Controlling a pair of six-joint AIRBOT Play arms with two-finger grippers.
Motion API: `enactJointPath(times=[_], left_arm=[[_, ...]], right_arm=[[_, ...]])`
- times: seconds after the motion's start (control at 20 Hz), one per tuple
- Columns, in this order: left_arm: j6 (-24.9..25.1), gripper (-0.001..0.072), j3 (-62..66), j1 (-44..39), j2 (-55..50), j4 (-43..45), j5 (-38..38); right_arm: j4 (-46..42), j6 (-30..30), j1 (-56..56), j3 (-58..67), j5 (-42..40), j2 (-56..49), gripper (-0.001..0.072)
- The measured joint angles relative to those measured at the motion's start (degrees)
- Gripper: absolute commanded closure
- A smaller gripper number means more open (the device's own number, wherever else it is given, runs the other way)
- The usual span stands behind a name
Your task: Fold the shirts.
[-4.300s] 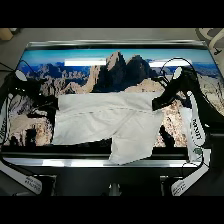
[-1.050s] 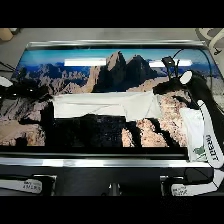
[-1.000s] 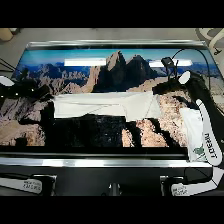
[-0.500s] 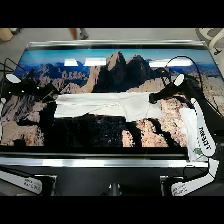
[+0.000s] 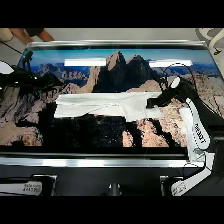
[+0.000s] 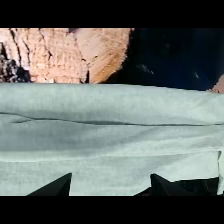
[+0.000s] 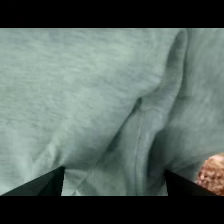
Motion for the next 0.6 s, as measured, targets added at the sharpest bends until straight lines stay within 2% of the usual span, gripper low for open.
enactJointPath(times=[0.05, 0.1, 0.15, 0.2, 0.25, 0.3, 0.35, 0.4, 0.6], left_arm=[[0.24, 0.0113, 0.0, -1.36, 0.55, -0.02, -0.02], [0.39, 0.0113, 0.0, -2.69, 0.87, 0.0, 0.0], [0.46, 0.0113, 0.0, -4.2, 1.11, 0.0, 0.07], [0.57, 0.0113, 0.0, -5.62, 1.2, -0.02, 0.33], [0.63, 0.0115, 0.0, -7.19, 1.22, 0.0, 0.79], [0.68, 0.022, 0.0, -8.7, 1.16, 0.0, 1.36], [0.72, 0.0543, 0.0, -10.34, 0.94, -0.04, 2.4], [0.76, 0.0672, 0.0, -11.89, 0.5, -0.09, 3.58], [0.07, 0.0678, 0.02, -19.1, -4.46, -1.33, 9.49]], right_arm=[[1.57, 0.31, -0.02, 0.02, 0.04, -0.48, 0.0088], [3.41, 0.48, -0.02, 0.04, 0.07, -0.94, 0.0265], [5.64, 0.61, -0.02, -0.04, 0.04, -1.46, 0.0532], [7.56, 0.79, 0.02, -0.2, 0.52, -2.03, 0.0682], [9.6, 0.85, 0.07, -0.22, 1.42, -2.34, 0.0681], [10.21, 0.11, 0.13, -0.17, 1.44, -2.27, 0.0681], [10.78, -0.98, 0.11, 0.15, 1.73, -2.01, 0.0681], [10.93, -2.21, 0.15, 0.59, 2.08, -1.31, 0.0681], [13.51, -5.25, 0.11, 1.86, 3.54, 6.19, 0.0683]])
